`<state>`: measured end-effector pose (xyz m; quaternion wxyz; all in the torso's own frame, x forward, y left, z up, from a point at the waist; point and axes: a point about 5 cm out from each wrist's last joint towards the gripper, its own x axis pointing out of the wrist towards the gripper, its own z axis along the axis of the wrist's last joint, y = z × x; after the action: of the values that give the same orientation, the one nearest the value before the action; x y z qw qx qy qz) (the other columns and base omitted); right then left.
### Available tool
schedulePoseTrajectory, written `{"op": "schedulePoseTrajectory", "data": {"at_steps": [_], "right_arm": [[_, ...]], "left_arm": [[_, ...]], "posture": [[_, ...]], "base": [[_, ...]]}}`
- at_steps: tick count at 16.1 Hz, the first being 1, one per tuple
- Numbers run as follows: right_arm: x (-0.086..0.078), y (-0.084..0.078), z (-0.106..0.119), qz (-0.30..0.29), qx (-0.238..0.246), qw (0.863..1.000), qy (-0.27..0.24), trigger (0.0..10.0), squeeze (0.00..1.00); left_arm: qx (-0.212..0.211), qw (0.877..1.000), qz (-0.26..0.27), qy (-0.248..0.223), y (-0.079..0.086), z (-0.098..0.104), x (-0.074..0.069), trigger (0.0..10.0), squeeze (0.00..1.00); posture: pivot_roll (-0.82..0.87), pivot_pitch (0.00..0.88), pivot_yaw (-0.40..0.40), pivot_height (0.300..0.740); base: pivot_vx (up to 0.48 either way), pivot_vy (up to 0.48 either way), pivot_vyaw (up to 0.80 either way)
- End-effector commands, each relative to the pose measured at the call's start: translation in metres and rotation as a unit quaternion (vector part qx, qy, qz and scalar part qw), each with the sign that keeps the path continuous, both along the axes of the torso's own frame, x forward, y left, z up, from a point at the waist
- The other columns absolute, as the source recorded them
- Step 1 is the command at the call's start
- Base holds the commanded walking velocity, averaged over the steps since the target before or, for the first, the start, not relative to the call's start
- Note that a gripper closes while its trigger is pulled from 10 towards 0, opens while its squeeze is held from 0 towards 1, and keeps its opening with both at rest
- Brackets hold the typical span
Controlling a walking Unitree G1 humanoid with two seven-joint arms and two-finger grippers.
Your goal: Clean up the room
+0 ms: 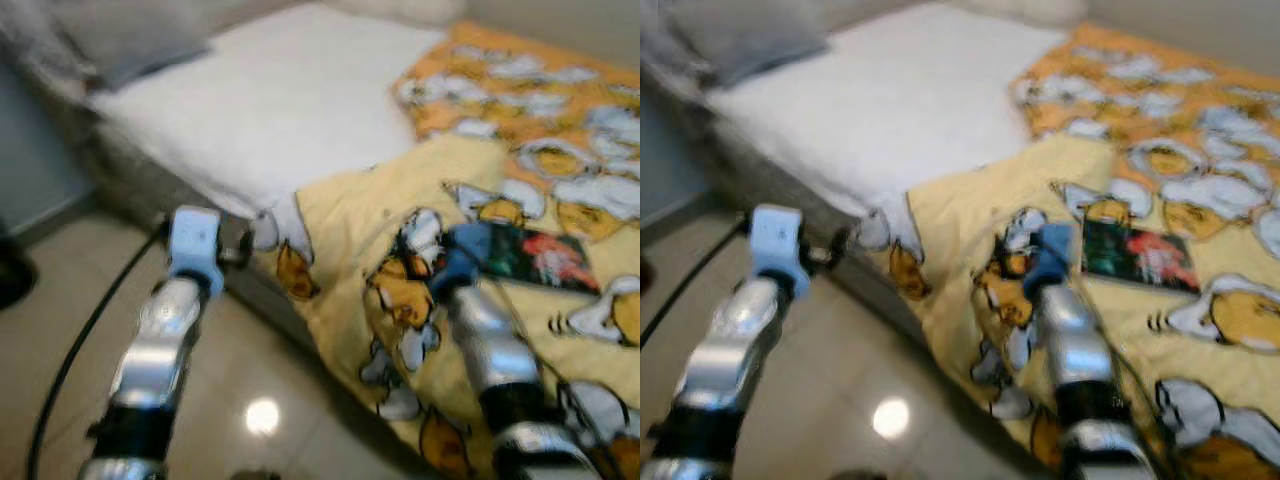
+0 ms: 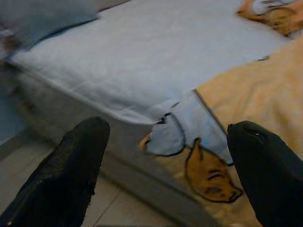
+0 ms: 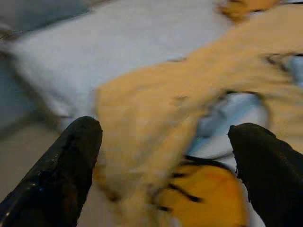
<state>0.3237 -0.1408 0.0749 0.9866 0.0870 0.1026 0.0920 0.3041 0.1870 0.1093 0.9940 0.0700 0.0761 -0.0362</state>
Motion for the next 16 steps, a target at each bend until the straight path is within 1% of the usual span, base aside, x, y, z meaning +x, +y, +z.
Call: {"op": "schedulePoseTrajectory", "data": {"at_steps": [1, 3, 5, 7, 8, 10, 11, 12, 13, 14, 15, 16], "right_arm": [[0.001, -0.011, 0.002, -0.01, -0.01, 1.0, -0.002, 10.0, 1.0], [0.001, -0.011, 0.001, -0.009, -0.012, 1.0, -0.001, 10.0, 1.0], [0.0, -0.012, 0.0, -0.019, -0.009, 1.0, 0.003, 10.0, 1.0], [-0.002, -0.011, -0.005, -0.01, -0.014, 1.0, 0.018, 10.0, 1.0], [-0.002, -0.011, -0.006, -0.008, -0.013, 1.0, 0.021, 10.0, 1.0], [-0.004, -0.011, -0.008, -0.004, -0.01, 1.0, 0.029, 10.0, 1.0], [-0.004, -0.011, -0.009, -0.004, -0.009, 0.999, 0.032, 10.0, 0.27], [-0.005, -0.011, -0.011, -0.004, -0.01, 0.999, 0.038, 10.0, 0.0], [-0.006, -0.01, -0.012, -0.002, -0.011, 0.999, 0.045, 10.0, 0.0], [-0.006, -0.011, -0.015, 0.0, -0.023, 0.998, 0.064, 10.0, 0.0], [-0.007, -0.01, -0.017, 0.005, -0.019, 0.997, 0.08, 10.0, 0.0], [-0.007, -0.009, -0.017, 0.008, -0.014, 0.997, 0.077, 10.0, 0.0]], "left_arm": [[-0.001, 1.0, -0.015, -0.015, -0.008, 0.008, 0.004, 10.0, 1.0], [-0.001, 1.0, -0.016, -0.014, -0.009, 0.007, 0.004, 10.0, 1.0], [0.0, 1.0, -0.016, -0.013, -0.009, 0.007, 0.003, 10.0, 1.0], [0.002, 1.0, -0.018, -0.015, -0.009, 0.005, 0.002, 10.0, 1.0], [-0.003, 1.0, -0.017, -0.013, -0.01, 0.005, 0.001, 10.0, 1.0], [0.0, 1.0, -0.018, -0.009, -0.011, 0.003, 0.0, 10.0, 0.95], [0.0, 1.0, -0.024, -0.011, -0.012, 0.002, -0.001, 10.0, 0.95], [-0.002, 0.999, -0.035, -0.008, -0.015, 0.0, -0.003, 10.0, 0.95], [-0.001, 0.999, -0.05, -0.005, -0.017, -0.002, -0.005, 10.0, 0.96], [-0.004, 0.997, -0.073, 0.004, -0.021, -0.005, -0.008, 10.0, 0.96], [0.001, 0.995, -0.096, 0.014, -0.025, -0.008, -0.011, 10.0, 0.97], [0.009, 0.994, -0.11, 0.023, -0.026, -0.011, -0.014, 10.0, 0.96]], "posture": [[-0.01, 0.0, 0.013, 0.74], [-0.01, 0.0, 0.013, 0.74], [-0.01, 0.0, 0.013, 0.74], [-0.01, 0.0, 0.011, 0.74], [-0.01, 0.0, 0.011, 0.74], [-0.01, 0.0, 0.011, 0.74], [-0.01, 0.0, 0.011, 0.74], [-0.01, 0.0, 0.011, 0.74], [-0.01, 0.0, 0.011, 0.74], [-0.01, 0.0, 0.008, 0.74], [-0.01, 0.0, 0.008, 0.74], [-0.01, 0.0, 0.007, 0.74]], "base": [[0.0, -0.48, 0.8], [0.0, -0.48, 0.8], [0.0, -0.467, 0.0], [0.0, -0.379, 0.0], [0.0, 0.0, 0.0], [0.0, 0.0, 0.0], [0.0, 0.0, 0.0], [0.0, 0.0, 0.0], [0.0, 0.0, 0.0], [0.0, 0.0, 0.0], [0.0, 0.0, 0.0], [0.0, 0.0, 0.0]]}}
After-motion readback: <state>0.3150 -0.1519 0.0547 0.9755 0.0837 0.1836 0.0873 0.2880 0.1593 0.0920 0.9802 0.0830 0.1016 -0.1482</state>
